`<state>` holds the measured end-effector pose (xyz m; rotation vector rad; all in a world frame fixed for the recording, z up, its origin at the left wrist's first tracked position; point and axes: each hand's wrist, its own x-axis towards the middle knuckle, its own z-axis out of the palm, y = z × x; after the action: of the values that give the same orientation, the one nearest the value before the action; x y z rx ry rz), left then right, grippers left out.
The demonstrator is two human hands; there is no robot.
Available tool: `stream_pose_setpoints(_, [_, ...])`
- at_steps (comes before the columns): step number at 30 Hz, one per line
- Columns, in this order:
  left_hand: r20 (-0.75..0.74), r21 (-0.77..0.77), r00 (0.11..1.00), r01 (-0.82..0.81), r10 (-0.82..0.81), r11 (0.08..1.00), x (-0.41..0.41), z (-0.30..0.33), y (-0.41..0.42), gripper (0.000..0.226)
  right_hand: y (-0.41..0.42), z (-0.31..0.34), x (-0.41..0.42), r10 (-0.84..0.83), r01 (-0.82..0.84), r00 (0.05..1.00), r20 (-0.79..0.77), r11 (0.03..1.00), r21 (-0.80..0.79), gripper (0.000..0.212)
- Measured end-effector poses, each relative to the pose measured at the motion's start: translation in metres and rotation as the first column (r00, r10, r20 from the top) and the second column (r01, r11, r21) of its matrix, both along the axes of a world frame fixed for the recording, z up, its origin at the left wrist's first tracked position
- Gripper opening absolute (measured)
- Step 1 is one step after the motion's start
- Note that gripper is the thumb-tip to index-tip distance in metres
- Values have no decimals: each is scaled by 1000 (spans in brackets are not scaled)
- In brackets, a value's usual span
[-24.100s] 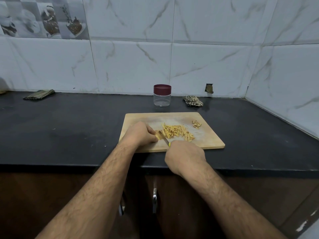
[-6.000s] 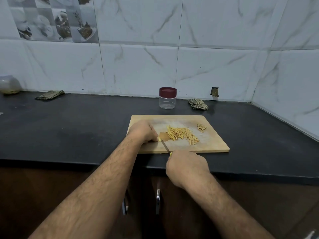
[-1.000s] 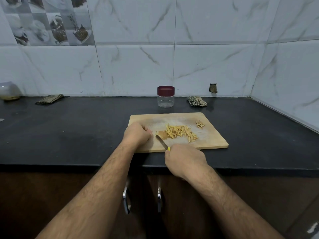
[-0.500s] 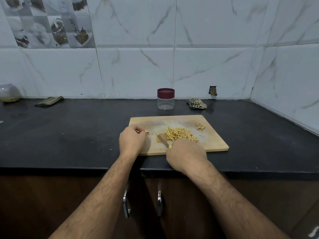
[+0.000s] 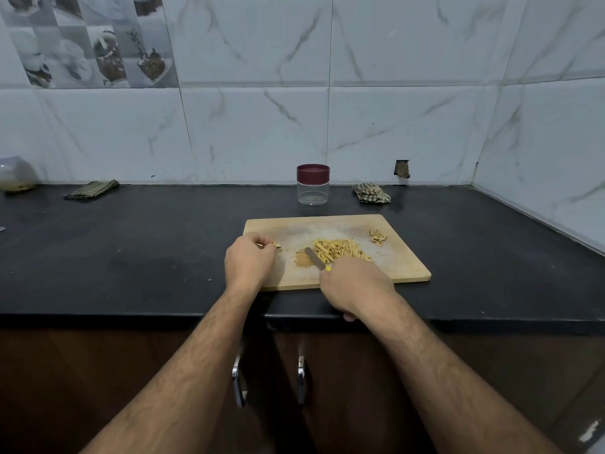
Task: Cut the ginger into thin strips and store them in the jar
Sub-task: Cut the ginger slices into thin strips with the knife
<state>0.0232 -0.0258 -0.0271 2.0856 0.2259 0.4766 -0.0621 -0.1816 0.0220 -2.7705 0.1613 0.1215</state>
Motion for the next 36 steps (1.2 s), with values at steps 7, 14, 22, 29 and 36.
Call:
stream_pose_setpoints(7, [2, -80, 1000, 24, -24, 997, -1, 3, 2, 12, 12, 0, 9, 29, -29, 1000, 5, 998, -65, 25])
stream_pose_setpoints(14, [27, -106, 999, 33, -31, 994, 6, 5, 13, 10, -1, 2, 10, -28, 28, 1000, -11, 999, -35, 22])
stream_pose_setpoints(22, [33, 22, 999, 10, -11, 1000, 17, 14, 21, 12, -5, 0, 23, -3, 64, 984, -181, 941, 333, 22])
stream_pose_setpoints(29, [-11, 96, 998, 67, -66, 993, 23, 14, 21, 11, -12, 0, 23, -4, 136, 956, -293, 890, 434, 30])
stream_pose_setpoints(36, [-17, 138, 996, 91, -89, 986, 27, 11, 19, 10, -8, 2, 27, 29, 72, 979, -203, 880, 470, 26])
